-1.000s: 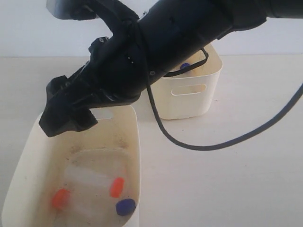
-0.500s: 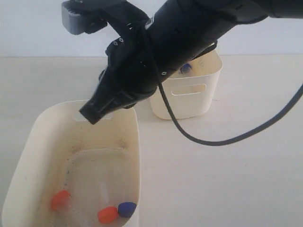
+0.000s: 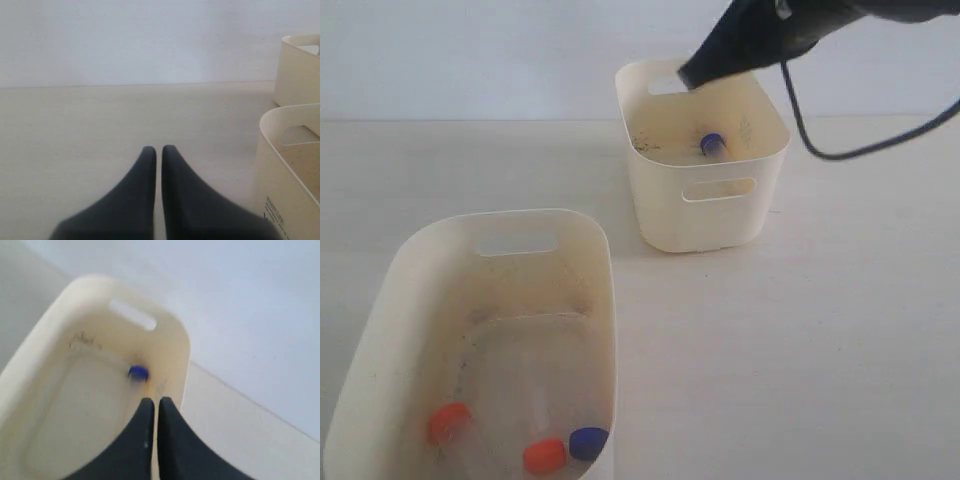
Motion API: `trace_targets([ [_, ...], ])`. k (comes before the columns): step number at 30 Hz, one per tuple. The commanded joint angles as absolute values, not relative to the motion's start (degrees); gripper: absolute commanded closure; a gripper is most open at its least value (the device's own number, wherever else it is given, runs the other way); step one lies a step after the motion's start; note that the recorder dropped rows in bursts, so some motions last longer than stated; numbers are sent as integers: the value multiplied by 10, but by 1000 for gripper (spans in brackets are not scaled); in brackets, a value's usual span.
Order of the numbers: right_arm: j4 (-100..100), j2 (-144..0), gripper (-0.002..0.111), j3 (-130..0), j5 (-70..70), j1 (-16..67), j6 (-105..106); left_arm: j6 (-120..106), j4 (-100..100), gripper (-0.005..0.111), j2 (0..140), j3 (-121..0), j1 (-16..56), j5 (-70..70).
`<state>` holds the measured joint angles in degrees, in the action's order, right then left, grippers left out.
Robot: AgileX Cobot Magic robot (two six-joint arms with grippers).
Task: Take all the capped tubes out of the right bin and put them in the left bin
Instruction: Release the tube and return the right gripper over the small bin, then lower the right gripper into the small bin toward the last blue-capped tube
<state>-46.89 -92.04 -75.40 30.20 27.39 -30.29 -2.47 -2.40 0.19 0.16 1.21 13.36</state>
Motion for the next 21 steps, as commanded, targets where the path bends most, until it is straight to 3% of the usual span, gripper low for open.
trace_targets([
  [1, -484, -959, 106, -815, 241, 239, -352, -20, -23, 102, 0, 0, 11, 133],
  [5, -482, -1046, 106, -925, 339, 240, -255, -20, -23, 102, 0, 0, 11, 133],
  [8, -479, -1156, 106, -1065, 486, 240, -196, -20, -23, 102, 0, 0, 11, 133],
  [12, -388, -1240, 106, -1170, 544, 239, -142, -20, -23, 102, 0, 0, 11, 133],
  [16, -267, -1296, 106, -1231, 576, 239, -74, -20, -23, 102, 0, 0, 11, 133],
  [21, -262, -1346, 106, -1249, 608, 238, -107, -20, -23, 102, 0, 0, 11, 133],
])
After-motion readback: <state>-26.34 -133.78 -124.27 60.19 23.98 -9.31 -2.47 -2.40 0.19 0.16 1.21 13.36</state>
